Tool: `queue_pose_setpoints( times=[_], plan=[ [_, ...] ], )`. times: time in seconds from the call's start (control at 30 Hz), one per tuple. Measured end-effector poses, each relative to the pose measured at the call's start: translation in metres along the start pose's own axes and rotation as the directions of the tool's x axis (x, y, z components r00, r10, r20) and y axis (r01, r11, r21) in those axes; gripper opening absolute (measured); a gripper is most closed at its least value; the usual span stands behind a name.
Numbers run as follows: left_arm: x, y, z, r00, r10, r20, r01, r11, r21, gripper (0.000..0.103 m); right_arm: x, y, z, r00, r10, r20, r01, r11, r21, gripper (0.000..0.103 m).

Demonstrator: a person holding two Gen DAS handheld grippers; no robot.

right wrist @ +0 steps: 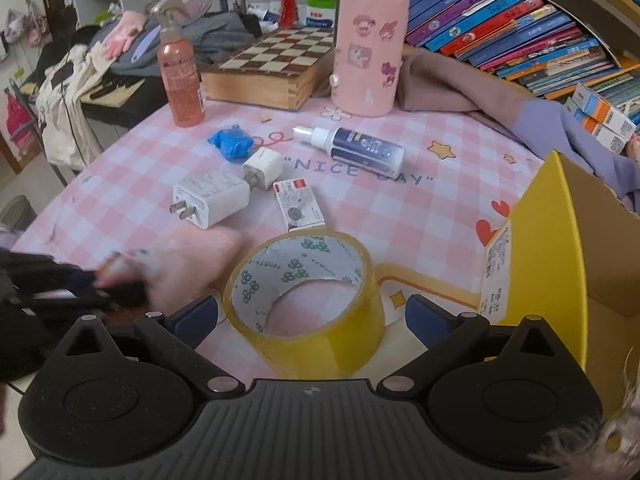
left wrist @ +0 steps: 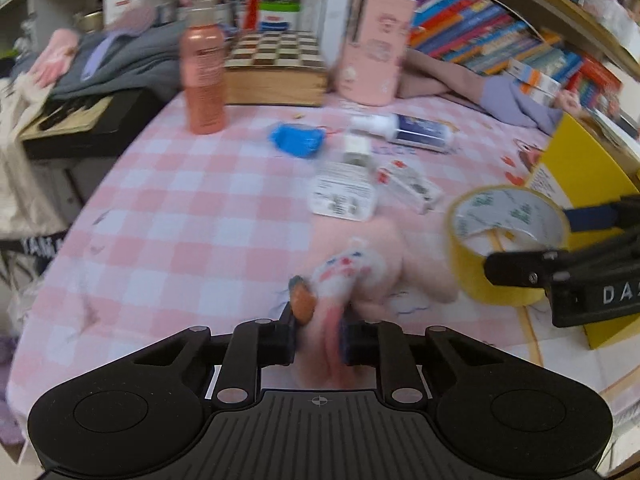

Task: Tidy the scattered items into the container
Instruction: 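Grasp the pink glove with the left tool while the right tool grasps the yellow tape roll, then carry the glove and tape roll with both tools over the yellow box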

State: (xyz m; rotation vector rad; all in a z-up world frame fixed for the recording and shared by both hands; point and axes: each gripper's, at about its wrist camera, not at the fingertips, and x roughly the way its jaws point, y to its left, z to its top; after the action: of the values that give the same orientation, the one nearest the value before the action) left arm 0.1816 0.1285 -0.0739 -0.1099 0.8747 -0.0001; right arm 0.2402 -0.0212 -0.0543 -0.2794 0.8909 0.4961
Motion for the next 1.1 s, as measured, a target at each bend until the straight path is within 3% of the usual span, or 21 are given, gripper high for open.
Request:
queue_pose_setpoints(
  times=[0.27,0.37,0.57,0.93,1.1],
  plan=[
    [-0.015,0.003,-0.001,0.999,-0.044,0.003,0.044,0.997,-0.063,0.018,0.018,0.012,-0.001,0.996,-0.078,-0.033,0.073,0.989,-0.126,0.1],
    [-0.018,-0.001,-0.001,0.998,-0.056,0.004,0.056,0.996,-0.069,0.018,0.017,0.012,0.0,0.998,-0.061,-0.022,0.057,0.99,-0.128,0.087],
    [-0.033,-0.005,0.001,0.998,-0.06,0.026,0.062,0.995,-0.076,0.018,0.002,0.009,0.002,0.999,-0.024,0.028,0.026,0.997,-0.066,0.086],
    [-0.084,-0.003,0.01,0.982,-0.095,0.166,0.121,0.981,-0.152,0.017,-0.052,0.008,-0.001,0.989,0.047,0.14,-0.052,0.998,0.035,0.084],
    [-0.109,0.001,0.006,0.968,-0.098,0.231,0.142,0.973,-0.18,0.017,-0.075,0.014,-0.01,0.981,0.036,0.192,-0.042,0.999,0.031,0.083]
  ],
)
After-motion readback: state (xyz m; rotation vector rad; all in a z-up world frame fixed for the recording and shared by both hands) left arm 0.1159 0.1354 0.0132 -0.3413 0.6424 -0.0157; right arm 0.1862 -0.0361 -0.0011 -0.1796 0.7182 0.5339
